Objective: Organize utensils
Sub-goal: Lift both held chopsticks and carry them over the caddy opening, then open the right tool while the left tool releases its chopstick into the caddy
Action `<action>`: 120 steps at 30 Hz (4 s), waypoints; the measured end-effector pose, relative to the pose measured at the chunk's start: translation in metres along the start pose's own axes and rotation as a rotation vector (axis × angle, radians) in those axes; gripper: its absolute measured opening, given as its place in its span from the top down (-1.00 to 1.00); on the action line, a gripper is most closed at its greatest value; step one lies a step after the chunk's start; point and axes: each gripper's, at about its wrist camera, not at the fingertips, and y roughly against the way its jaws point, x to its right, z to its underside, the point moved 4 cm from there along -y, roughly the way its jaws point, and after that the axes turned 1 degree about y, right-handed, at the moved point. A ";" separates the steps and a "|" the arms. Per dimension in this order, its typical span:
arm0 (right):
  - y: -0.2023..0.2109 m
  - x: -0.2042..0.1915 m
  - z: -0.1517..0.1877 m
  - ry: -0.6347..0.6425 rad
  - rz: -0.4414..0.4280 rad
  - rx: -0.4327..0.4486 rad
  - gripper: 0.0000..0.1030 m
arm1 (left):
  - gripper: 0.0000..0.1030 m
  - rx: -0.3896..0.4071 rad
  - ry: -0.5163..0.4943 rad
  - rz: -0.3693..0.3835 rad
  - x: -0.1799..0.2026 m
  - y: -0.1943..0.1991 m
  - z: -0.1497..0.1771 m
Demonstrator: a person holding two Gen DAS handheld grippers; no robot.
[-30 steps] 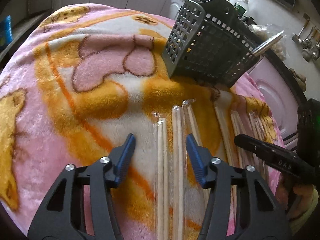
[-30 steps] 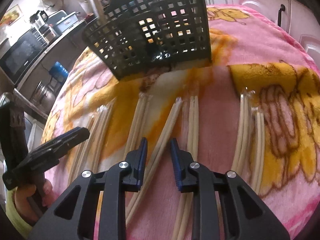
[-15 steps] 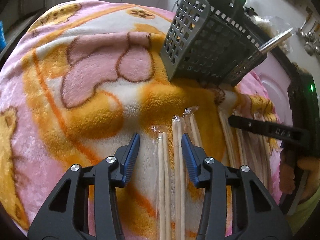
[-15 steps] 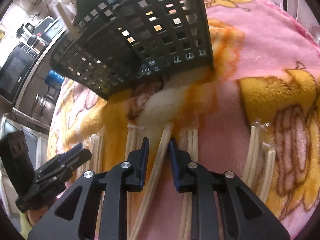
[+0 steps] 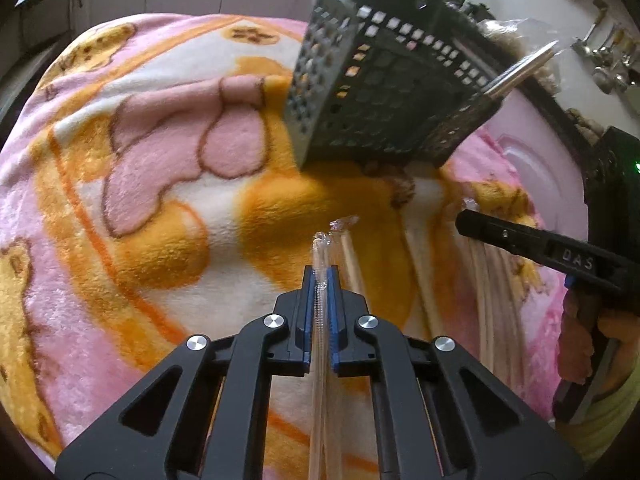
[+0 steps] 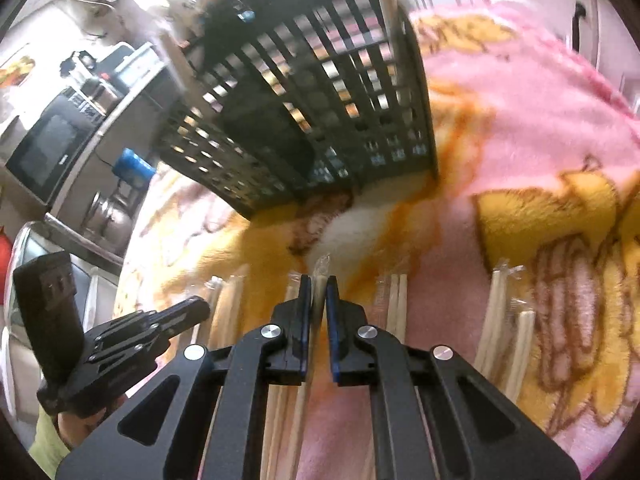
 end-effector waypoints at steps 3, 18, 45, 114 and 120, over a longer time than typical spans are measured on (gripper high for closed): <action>0.019 -0.005 0.002 0.034 -0.005 0.051 0.87 | 0.97 0.021 -0.005 0.019 0.005 0.009 -0.003; 0.096 -0.031 0.006 0.140 -0.012 0.307 0.88 | 0.97 0.236 -0.055 0.045 0.038 0.075 -0.035; 0.174 -0.044 -0.059 0.202 0.023 0.726 0.88 | 0.98 0.632 -0.075 0.093 0.099 0.145 -0.145; 0.066 -0.003 -0.161 0.172 0.241 0.932 0.88 | 0.88 0.722 -0.040 0.066 0.058 0.057 -0.166; 0.063 -0.001 -0.150 0.169 0.229 0.884 0.64 | 0.80 0.698 -0.033 0.060 0.053 0.058 -0.159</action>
